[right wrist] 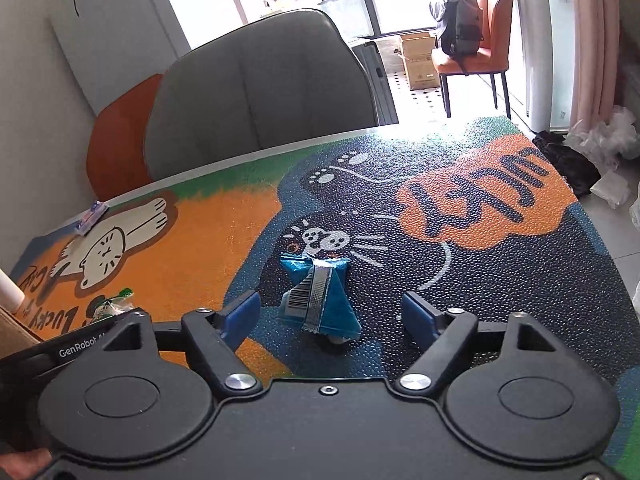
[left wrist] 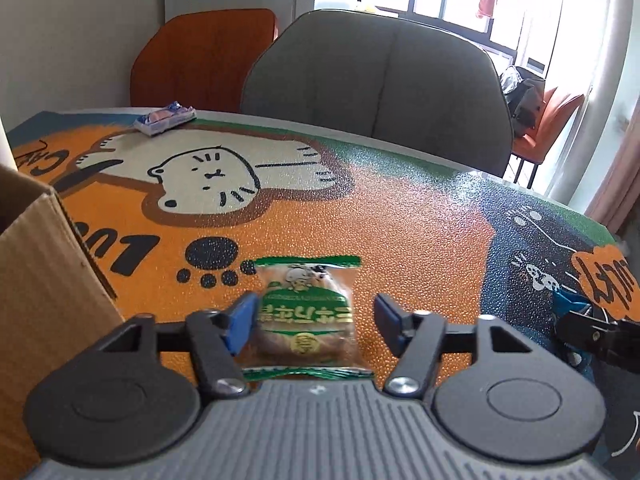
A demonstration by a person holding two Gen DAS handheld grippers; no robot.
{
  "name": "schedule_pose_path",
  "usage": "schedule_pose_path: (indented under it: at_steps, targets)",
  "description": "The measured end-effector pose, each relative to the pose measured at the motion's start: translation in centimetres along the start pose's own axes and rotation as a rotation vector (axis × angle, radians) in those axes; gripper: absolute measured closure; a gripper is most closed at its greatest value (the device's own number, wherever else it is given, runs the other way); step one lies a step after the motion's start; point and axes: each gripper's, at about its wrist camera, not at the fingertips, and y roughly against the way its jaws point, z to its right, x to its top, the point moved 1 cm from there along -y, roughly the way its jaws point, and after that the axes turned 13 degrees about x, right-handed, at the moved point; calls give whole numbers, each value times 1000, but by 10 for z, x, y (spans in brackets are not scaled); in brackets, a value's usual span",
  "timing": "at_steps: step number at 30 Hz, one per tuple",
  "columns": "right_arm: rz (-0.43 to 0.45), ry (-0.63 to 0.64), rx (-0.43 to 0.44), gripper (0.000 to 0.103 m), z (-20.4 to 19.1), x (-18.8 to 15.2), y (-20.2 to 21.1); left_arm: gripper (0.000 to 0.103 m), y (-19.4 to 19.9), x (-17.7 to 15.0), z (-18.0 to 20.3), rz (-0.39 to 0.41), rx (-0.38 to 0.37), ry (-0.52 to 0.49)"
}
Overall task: Organize snacks
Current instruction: 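Close the left gripper on the green packet while the right gripper closes on the blue-wrapped candy, then carry the green packet with the left gripper to the box while the right gripper carries the blue candy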
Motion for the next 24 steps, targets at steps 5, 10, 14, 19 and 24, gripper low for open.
schedule_pose_path:
  at_steps: [5,10,14,19,24]
  targets:
    - [5,16,-21,50,-6,2,-6,55,7,-1,-1,-20,-68,-26]
    - [-16,29,-6,67,-12,2,-5,55,15,-3,-5,-35,-102,-41]
    - [-3,43,5,68,-24,-1,12,55,30,-2,-10,-26,-125,-40]
    - [27,54,20,69,-44,-5,41,55,57,2,-21,-4,-165,-56]
    - [49,59,24,73,-63,-13,61,55,86,3,-38,29,-208,-56]
